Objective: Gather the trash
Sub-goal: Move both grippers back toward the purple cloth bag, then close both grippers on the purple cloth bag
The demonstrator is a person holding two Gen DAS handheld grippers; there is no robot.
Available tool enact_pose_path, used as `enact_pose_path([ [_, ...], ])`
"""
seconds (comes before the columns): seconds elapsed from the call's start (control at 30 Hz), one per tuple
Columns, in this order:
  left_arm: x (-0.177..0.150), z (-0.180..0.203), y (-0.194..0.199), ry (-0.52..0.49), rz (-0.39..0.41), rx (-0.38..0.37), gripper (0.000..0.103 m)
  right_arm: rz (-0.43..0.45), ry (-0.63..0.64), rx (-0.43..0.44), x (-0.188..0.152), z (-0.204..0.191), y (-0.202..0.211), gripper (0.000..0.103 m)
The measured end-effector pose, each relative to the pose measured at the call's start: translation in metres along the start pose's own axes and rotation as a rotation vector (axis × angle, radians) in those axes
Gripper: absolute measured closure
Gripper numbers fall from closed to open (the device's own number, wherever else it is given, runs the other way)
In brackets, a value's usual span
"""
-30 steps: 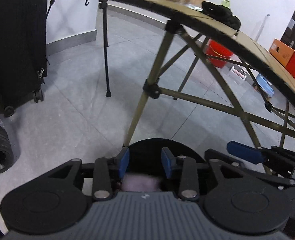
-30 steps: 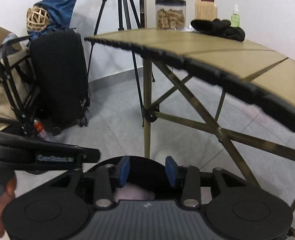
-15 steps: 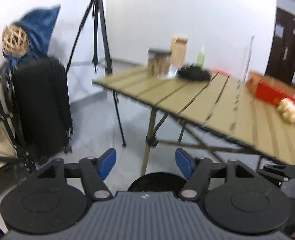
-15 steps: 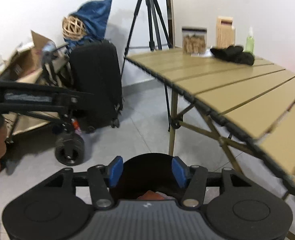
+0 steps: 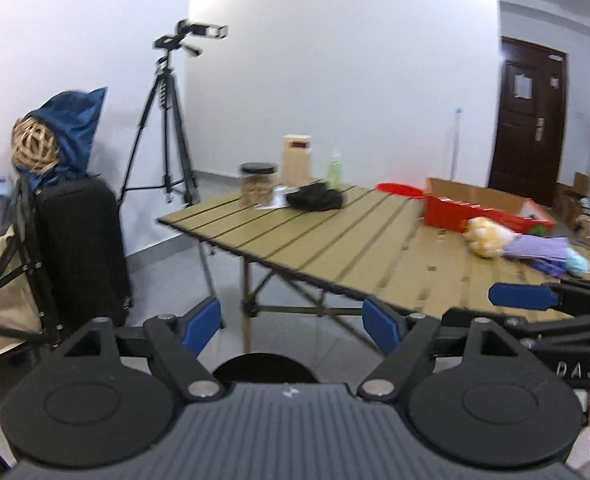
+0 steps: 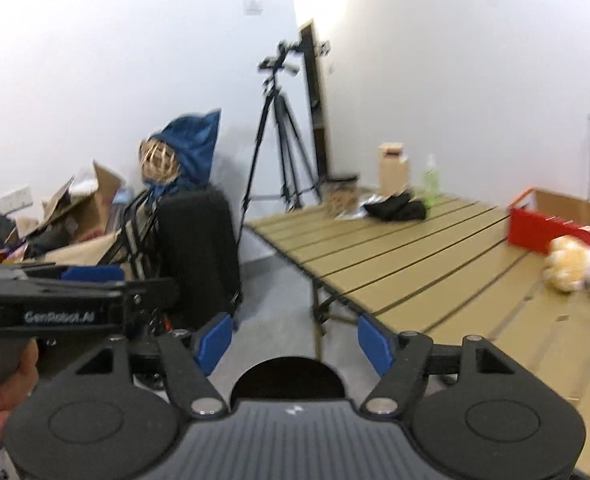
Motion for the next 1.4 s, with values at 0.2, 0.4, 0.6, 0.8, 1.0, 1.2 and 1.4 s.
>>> enact_pose_path([
  [0.2, -0.021, 0.043, 0.022, -0.028, -0.016, -0.073, 0.021, 0.032, -0.06, -0.071, -0.02, 0.033, 0.062, 0.033],
  [0.4, -0.036, 0.078, 0.026, -0.061, -0.032, -0.118, 0.019, 0.061, -0.129, -0.153, -0.044, 0.067, 0.109, 0.031],
  [0.6, -0.047, 0.124, -0.004, -0.101, -0.073, -0.177, 0.019, 0.077, -0.2, -0.267, -0.07, 0.118, 0.14, 0.029],
  [0.8, -0.051, 0.185, -0.062, -0.104, -0.136, -0.279, 0.02, 0.067, -0.261, -0.389, -0.097, 0.187, 0.153, 0.029],
  [1.0, -0.034, 0.274, -0.158, -0.116, -0.231, -0.416, 0.037, 0.048, -0.371, -0.462, -0.102, 0.28, 0.125, 0.03],
  [1.2, -0.028, 0.345, -0.28, -0.116, -0.326, -0.448, 0.048, -0.019, -0.461, -0.469, -0.101, 0.365, 0.048, 0.053],
  [1.4, -0.042, 0.36, -0.356, -0.056, -0.448, -0.444, 0.029, -0.086, -0.564, -0.468, -0.116, 0.404, -0.011, 0.068],
])
Point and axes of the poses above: each gripper's, at about its wrist camera, not at the fingertips, and y roughly against the way its jaws point, z to its right, x to its top, the point moved 1 cm from there along -y, roughly the way its jaws point, and after that the axes turned 15 degrees about y, right-handed, at the moved point
